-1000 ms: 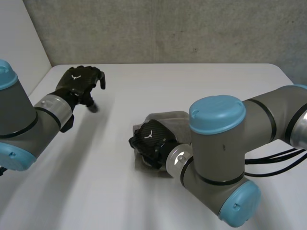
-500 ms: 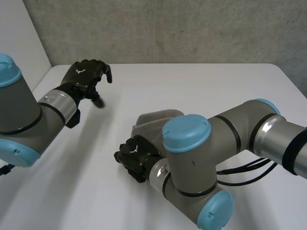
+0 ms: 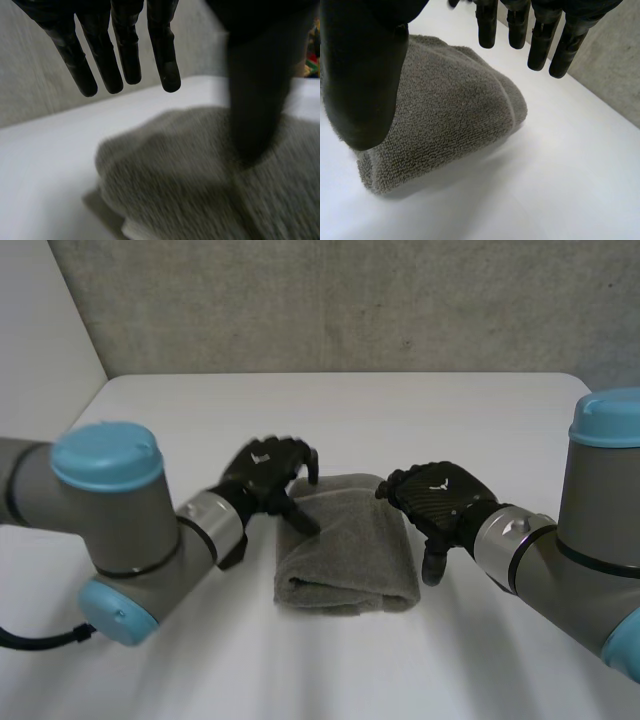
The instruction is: Fold the towel.
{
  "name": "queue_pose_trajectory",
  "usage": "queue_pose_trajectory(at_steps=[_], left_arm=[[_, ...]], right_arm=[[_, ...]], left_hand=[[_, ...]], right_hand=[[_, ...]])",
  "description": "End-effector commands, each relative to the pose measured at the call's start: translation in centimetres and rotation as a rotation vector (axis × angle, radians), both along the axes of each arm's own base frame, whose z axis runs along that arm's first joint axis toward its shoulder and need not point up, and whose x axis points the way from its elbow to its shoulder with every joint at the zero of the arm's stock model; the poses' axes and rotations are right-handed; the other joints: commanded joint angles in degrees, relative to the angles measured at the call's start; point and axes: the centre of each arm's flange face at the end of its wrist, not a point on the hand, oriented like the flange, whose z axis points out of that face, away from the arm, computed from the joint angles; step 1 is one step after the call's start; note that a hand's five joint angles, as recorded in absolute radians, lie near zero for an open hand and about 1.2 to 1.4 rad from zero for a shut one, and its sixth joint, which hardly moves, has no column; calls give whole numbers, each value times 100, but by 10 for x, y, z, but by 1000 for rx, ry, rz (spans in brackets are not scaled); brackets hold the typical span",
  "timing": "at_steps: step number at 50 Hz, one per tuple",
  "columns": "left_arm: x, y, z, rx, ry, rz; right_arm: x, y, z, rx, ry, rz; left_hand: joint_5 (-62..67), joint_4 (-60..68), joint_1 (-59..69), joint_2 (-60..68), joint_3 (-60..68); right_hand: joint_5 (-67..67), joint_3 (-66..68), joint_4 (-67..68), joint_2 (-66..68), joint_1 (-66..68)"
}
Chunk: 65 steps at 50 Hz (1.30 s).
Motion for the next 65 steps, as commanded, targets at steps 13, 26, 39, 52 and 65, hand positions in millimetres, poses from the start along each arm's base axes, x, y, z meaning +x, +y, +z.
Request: queue_pose_trajectory(at_steps=[13, 26, 39, 52, 65], left_arm=[[5, -1, -61, 83, -140, 71], [5, 0, -51, 48, -152, 61], [8, -2, 59, -168, 4, 82], [56, -16, 163, -305, 76, 263], [68, -22, 164, -204, 66, 352]], right_arm=[[18, -25, -61, 139, -109, -37], [26, -35, -68, 92, -126, -39], [19, -35, 69, -135, -341, -76], [-29, -66, 129, -280, -338, -384], [-47, -79, 125, -280, -324, -444]], left_hand=[[-18, -198, -126, -196, -169], [-85, -265, -193, -263, -236], [-1649, -1829, -1758, -1828, -1801], [-1649, -1829, -1758, -1828, -1801], [-1649, -1829, -1758, -1828, -1801]], right_hand=[[-358, -351, -411, -369, -330], [-358, -351, -411, -369, -330], [-358, -351, -411, -369, -330], [-358, -351, -411, -369, -330], [-358, -351, -411, -369, -330]])
